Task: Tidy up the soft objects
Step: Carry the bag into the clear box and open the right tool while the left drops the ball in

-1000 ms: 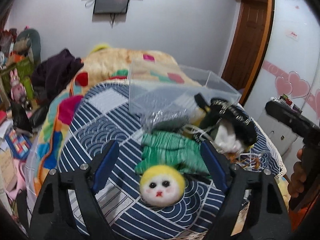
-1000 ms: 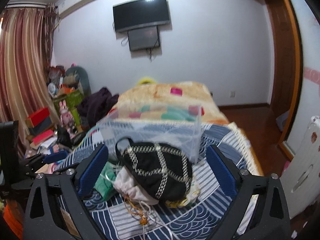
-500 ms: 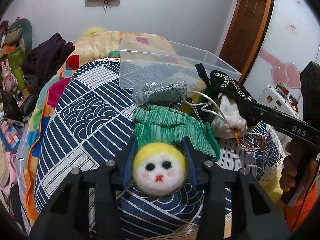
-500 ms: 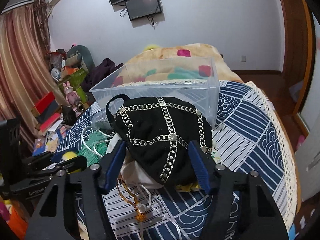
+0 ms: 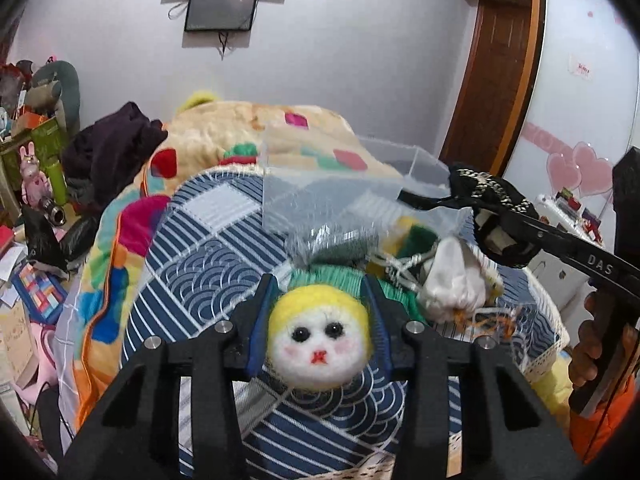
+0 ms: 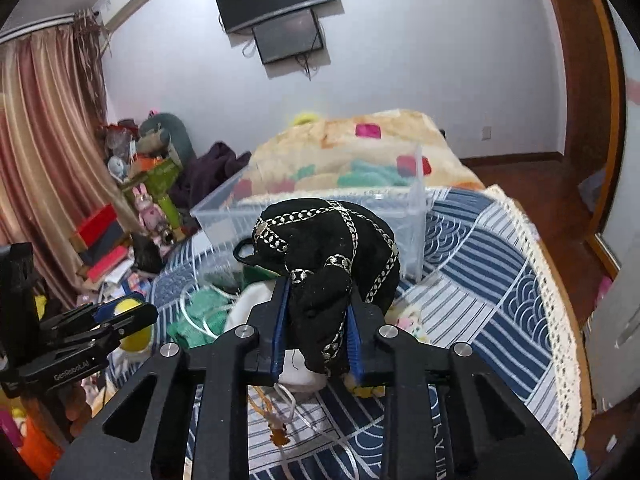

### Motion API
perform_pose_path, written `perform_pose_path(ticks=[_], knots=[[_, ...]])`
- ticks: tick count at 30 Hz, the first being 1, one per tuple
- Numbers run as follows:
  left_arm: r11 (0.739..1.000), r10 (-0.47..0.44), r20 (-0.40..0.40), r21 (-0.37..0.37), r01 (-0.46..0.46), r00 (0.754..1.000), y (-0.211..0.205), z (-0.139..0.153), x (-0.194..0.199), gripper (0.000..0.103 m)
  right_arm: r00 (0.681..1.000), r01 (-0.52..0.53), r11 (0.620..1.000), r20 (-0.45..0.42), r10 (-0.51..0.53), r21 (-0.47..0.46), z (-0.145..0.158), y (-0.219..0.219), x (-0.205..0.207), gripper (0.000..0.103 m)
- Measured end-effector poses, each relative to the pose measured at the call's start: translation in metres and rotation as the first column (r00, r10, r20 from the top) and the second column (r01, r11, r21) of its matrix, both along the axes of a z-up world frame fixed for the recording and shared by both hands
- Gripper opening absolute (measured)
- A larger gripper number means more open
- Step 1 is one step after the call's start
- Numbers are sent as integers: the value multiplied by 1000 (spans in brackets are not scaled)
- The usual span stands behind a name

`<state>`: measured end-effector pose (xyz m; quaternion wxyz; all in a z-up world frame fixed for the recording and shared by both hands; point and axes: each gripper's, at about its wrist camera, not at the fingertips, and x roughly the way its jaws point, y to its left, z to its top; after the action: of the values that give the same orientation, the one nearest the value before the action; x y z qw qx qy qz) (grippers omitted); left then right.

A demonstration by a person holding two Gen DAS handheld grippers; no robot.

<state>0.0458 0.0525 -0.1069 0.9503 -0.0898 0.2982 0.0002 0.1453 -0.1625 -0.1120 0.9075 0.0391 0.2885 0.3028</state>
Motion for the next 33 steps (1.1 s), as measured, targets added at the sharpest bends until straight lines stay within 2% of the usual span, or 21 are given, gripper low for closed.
perform_pose_path(ticks=[5, 10, 12, 17, 20, 25, 27, 33], knots=[[1000, 9, 67, 14, -10, 998, 0, 23, 10, 43, 997, 15, 1000, 79, -17, 24, 23, -5, -6, 22], [1000, -4, 132, 7, 3, 991, 4, 48, 32, 43, 990, 34, 999, 133, -37, 25, 40, -6, 4, 22], [1000, 3, 155, 26, -7, 988, 3, 58, 42, 43, 988, 38, 999, 148, -42, 30, 45, -5, 8, 22], [998, 7, 171, 56, -17, 985, 5, 71, 73, 43, 985, 47, 998, 165, -52, 32, 53, 2, 29, 22], [999, 9, 147, 46, -16, 989, 9, 70, 94, 43, 983, 55, 998, 173, -57, 15, 54, 7, 39, 22], [1000, -20, 51, 23, 19, 998, 15, 58, 138, 43, 989, 34, 999, 146, -33, -3, 52, 15, 59, 23], [999, -26, 12, 39, 25, 1000, 13, 49, 152, 43, 993, 11, 1000, 118, -10, -8, 48, 21, 68, 23], [995, -69, -93, 59, 75, 993, 6, 27, 187, 43, 999, -30, 994, 15, 32, -108, 19, 51, 92, 23]])
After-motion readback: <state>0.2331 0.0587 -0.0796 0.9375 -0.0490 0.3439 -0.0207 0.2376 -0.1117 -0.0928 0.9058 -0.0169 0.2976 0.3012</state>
